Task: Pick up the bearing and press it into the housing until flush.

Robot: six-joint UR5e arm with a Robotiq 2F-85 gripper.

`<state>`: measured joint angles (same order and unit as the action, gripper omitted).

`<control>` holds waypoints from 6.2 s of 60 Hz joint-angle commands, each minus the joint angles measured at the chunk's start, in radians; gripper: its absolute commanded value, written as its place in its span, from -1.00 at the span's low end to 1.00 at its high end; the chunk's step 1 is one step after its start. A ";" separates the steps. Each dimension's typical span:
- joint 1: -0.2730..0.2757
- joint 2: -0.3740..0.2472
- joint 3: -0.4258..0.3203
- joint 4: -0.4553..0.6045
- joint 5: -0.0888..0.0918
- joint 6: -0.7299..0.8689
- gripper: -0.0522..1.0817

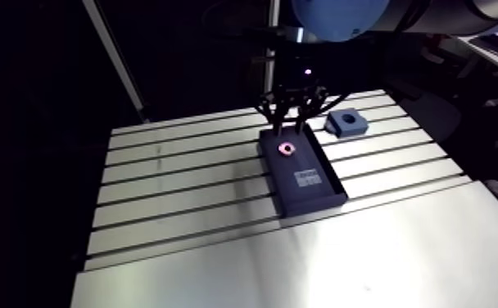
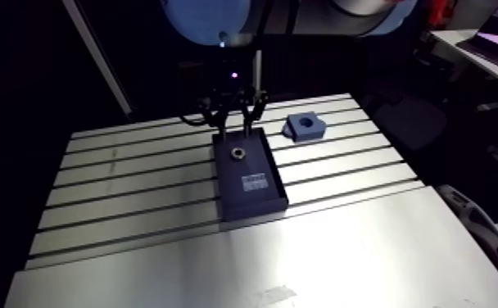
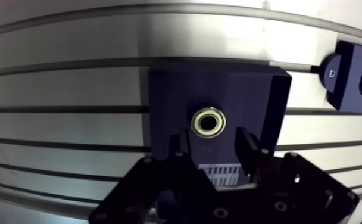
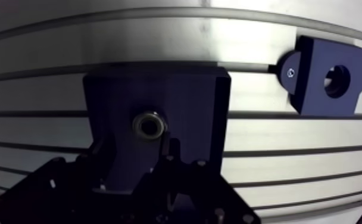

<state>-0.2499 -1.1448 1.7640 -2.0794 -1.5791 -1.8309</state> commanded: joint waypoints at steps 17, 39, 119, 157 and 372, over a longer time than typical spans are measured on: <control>0.002 0.003 0.022 -0.023 -0.003 0.000 -0.05; 0.003 0.006 0.041 -0.067 -0.003 -0.018 -0.05; -0.003 0.035 0.071 -0.129 -0.023 -0.066 -0.11; -0.002 0.040 0.073 -0.129 -0.019 -0.066 -0.11; -0.168 -0.016 -0.190 0.127 -0.024 -0.178 0.96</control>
<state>-0.3640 -1.1784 1.6410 -1.9831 -1.5992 -1.9846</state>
